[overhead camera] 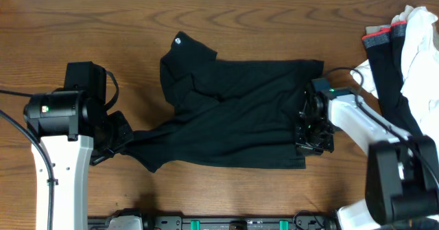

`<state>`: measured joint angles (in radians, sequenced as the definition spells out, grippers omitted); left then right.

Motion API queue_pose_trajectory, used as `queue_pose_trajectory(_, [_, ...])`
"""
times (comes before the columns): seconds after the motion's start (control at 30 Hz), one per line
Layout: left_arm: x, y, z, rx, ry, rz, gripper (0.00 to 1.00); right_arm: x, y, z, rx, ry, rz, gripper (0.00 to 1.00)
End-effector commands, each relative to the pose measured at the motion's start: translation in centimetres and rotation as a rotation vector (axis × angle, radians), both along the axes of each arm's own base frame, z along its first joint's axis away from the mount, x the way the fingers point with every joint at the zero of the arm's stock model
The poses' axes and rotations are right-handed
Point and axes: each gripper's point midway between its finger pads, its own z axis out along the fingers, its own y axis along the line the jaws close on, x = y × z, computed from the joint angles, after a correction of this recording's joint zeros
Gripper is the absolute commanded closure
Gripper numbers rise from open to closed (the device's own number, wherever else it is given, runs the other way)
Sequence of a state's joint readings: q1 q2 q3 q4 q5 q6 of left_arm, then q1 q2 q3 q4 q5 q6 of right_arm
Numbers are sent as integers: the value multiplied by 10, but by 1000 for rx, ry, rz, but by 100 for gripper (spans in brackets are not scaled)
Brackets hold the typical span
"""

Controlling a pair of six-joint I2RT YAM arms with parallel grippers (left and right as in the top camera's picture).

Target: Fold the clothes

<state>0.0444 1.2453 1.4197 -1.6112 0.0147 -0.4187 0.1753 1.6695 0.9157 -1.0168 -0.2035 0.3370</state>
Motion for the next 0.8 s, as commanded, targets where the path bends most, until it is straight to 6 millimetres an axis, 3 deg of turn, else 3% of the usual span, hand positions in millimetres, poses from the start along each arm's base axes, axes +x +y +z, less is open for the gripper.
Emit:
queue_pose_trajectory(0.0, [-15, 5, 0, 25, 51, 0, 94, 10, -5, 18, -36, -106, -4, 91])
queue_pose_trajectory(0.13, [-15, 5, 0, 25, 52, 0, 94, 13, -10, 37, -47, -190, 18, 90])
queue_pose_trajectory(0.27, [-15, 5, 0, 25, 52, 0, 94, 1, -10, 45, -46, -168, -7, 92])
queue_pose_trajectory(0.3, [-15, 5, 0, 25, 52, -1, 94, -2, -8, 44, -36, -164, -9, 87])
queue_pose_trajectory(0.4, [-15, 5, 0, 25, 52, -2, 94, -16, 5, 37, 32, -128, -11, 62])
queue_pose_trajectory(0.53, [-15, 5, 0, 25, 52, -12, 94, -31, 9, 18, 25, -92, -59, 56])
queue_pose_trajectory(0.63, [-15, 5, 0, 25, 52, -12, 94, -28, 21, 8, 85, -120, -64, 54])
queue_pose_trajectory(0.77, [-15, 5, 0, 25, 52, -12, 93, -24, 21, -4, 72, -149, -127, 53])
